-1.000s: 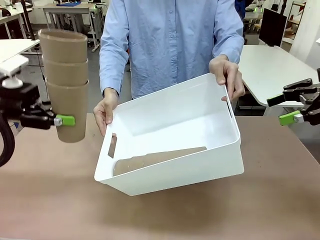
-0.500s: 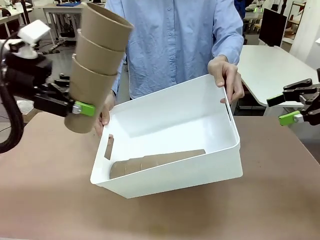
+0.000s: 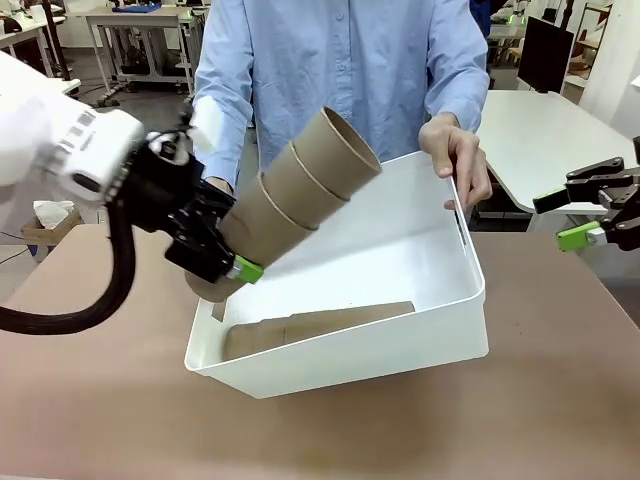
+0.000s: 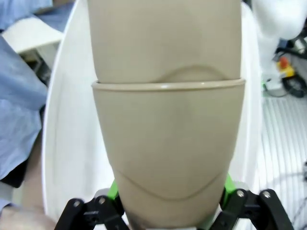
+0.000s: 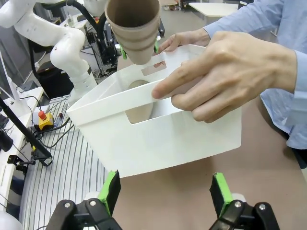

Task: Stack the cups and store them in the basket.
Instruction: Place the stack of Reusable plastic cups into the Pantry Basket.

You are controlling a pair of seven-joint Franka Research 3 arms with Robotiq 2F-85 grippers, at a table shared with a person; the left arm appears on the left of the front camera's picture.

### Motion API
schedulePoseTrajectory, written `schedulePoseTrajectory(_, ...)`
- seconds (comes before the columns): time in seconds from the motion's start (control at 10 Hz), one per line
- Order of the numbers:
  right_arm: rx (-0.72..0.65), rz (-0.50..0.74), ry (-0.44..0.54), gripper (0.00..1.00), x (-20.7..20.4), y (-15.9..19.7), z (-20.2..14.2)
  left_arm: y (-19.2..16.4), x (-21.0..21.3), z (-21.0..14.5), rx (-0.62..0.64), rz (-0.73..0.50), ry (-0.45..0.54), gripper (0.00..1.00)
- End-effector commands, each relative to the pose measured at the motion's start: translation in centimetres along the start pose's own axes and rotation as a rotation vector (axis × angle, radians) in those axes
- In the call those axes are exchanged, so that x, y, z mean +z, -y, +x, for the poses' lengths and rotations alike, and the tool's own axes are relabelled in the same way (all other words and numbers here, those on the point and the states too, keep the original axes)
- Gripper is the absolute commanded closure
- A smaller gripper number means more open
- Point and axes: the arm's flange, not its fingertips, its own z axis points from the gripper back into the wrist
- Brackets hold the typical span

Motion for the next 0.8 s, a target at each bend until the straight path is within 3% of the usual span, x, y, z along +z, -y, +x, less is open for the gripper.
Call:
schedulePoseTrajectory(0.0,0.004,0.002,0.018,0.00,0.2,0.1,0.2,-1.6,-1.2,2.0,0.022,0.038,-0.057,0.16)
schedulePoseTrajectory(0.7,0.004,0.002,0.018,0.00,0.2,0.1,0.2,-3.9,-7.3,3.9,0.008,0.062,-0.168,0.16)
